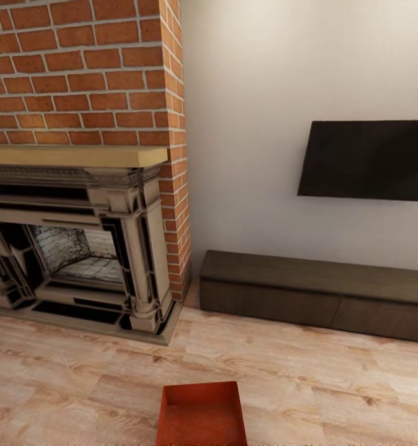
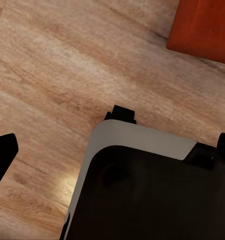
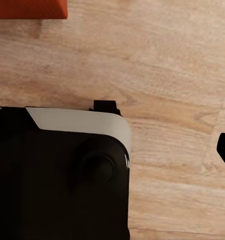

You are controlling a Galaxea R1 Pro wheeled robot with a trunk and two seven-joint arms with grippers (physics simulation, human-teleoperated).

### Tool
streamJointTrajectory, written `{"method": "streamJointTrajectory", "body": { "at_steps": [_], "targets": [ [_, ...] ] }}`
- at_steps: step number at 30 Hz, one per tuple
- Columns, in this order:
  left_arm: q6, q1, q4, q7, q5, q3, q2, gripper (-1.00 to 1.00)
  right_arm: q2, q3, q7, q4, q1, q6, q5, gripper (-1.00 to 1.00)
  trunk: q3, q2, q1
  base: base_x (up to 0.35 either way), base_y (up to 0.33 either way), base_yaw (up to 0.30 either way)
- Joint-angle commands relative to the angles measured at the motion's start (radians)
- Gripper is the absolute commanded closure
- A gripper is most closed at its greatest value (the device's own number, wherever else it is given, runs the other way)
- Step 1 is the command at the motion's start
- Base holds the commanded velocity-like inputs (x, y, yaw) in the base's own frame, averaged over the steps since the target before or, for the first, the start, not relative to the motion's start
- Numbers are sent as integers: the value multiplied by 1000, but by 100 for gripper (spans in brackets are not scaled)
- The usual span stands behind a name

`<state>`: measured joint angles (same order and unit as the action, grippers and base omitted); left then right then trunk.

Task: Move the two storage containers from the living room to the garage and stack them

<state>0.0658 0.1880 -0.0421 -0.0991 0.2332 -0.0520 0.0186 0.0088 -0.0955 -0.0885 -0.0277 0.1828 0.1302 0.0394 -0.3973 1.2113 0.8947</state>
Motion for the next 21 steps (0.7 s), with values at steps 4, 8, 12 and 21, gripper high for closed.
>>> {"method": "streamJointTrajectory", "body": {
  "at_steps": [4,8,12,21],
  "targets": [
    [3,1,1,-1,2,-5,0,-100,0,-8,-4,-3,1,6,4,-100,-8,1,0,0,0,0],
    [3,1,1,-1,2,-5,0,-100,0,-9,-4,-3,1,6,3,-100,-14,1,0,0,0,0],
    [3,1,1,-1,2,-5,0,-100,0,-10,-4,-3,1,6,-1,-100,-21,1,0,0,0,0],
    [3,1,1,-1,2,-5,0,-100,0,-11,-3,-3,1,7,-3,-100,-36,1,0,0,0,0]
  ]
}}
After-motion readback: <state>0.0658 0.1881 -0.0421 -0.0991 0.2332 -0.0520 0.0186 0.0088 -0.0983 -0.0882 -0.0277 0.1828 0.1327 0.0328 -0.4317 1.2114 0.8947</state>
